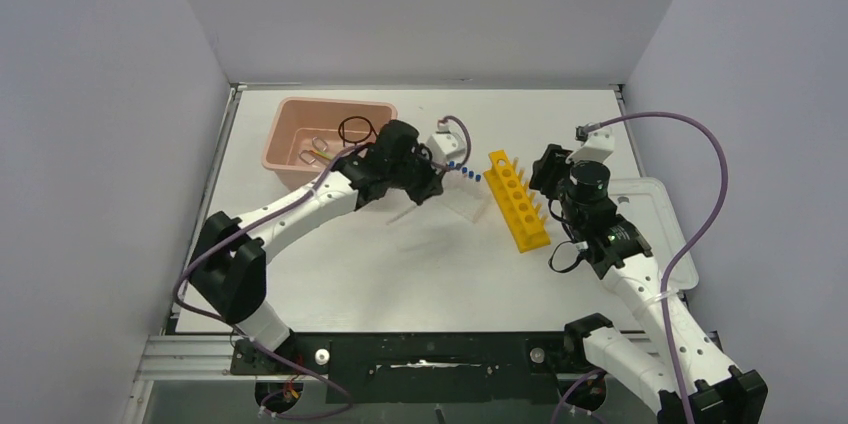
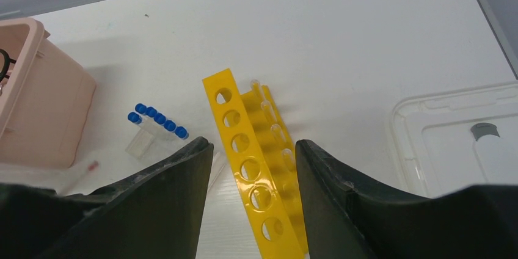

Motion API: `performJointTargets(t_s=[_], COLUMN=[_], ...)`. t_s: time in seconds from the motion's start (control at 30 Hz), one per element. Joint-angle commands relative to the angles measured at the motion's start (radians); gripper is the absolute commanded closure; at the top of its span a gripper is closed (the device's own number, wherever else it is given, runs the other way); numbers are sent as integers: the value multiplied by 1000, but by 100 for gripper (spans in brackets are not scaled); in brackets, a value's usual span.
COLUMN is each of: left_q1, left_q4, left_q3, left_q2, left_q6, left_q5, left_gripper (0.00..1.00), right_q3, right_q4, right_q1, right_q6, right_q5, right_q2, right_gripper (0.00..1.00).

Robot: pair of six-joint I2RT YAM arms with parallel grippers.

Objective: Organize the chemistry lab equipment

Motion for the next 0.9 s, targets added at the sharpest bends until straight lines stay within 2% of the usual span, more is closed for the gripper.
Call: performJointTargets(t_s=[0.0, 0.2, 0.47, 0.6, 0.7, 0.87], left_q1=[128, 274, 475, 592, 626, 626], left_q4=[224, 410, 407, 506, 593, 669], left_q3=[-2, -27, -8, -92, -200, -292], left_q2=[-68, -123, -171, -206, -239, -269], left_q6=[-231, -482, -668, -869, -976, -1011], left_q5=[-71, -132, -224, -331, -460, -620], left_gripper=[100, 100, 100, 100, 100, 100], right_q3=[2, -16, -35, -38, -36, -36], right_q4=[63, 76, 91, 101, 107, 105], right_q1=[-12, -18, -30, -33, -36, -41], right_q6=[-18, -18, -12, -13, -14, -21], right_q5=[-13, -24, -43, -55, -64, -66], right_q2=[5, 1, -3, 8, 17, 16], right_gripper=[47, 47, 47, 47, 47, 47])
